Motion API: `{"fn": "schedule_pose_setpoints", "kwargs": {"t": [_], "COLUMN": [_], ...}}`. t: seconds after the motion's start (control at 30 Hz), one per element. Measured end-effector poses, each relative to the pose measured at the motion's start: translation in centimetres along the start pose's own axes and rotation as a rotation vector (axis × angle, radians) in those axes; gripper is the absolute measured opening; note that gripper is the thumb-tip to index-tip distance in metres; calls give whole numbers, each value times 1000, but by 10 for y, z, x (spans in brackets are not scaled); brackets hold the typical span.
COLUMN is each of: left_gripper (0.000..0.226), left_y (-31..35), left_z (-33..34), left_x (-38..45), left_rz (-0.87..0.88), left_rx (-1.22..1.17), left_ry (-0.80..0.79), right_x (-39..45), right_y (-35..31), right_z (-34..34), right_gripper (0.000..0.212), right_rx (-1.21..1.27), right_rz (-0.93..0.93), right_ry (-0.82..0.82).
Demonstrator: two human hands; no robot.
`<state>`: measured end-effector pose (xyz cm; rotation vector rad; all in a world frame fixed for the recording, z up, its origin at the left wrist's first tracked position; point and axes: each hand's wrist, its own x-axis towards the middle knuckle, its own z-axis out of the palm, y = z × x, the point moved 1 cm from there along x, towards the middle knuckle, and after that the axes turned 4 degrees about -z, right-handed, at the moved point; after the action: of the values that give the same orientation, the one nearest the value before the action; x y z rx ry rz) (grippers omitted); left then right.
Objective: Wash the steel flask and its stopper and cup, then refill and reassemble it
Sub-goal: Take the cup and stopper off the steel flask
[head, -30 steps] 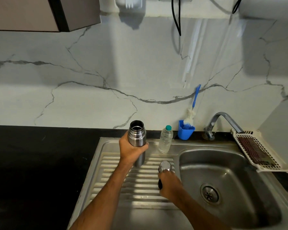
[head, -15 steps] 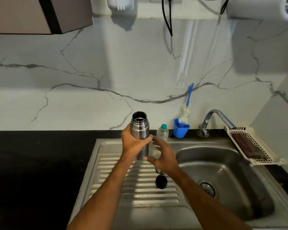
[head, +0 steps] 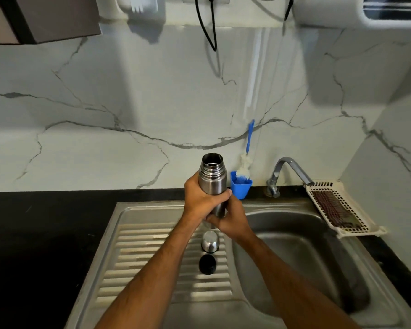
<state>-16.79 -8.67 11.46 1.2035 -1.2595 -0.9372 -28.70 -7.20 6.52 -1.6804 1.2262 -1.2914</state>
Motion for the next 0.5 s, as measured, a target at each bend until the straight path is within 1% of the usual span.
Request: {"fn": "schedule_pose_setpoints", "kwargs": {"t": [0.2,0.33,0.5], "left_gripper": [59,64,64], "left_y": [-14,-27,-52], "left_z": [63,103,146], "left_x": [-3,-2,-7], "left_rz": [-17,-34,-88], "left_rx": [-15,-16,-36], "left_ry": [9,26,50], "right_x": [1,0,-5], "right_y": [30,54,87], "right_z": [-61,-94,-130], "right_gripper": [60,60,60], "right_rx": [25,-21,-61], "right_rz": [23,7,8], "right_ry": [17,3,0]}}
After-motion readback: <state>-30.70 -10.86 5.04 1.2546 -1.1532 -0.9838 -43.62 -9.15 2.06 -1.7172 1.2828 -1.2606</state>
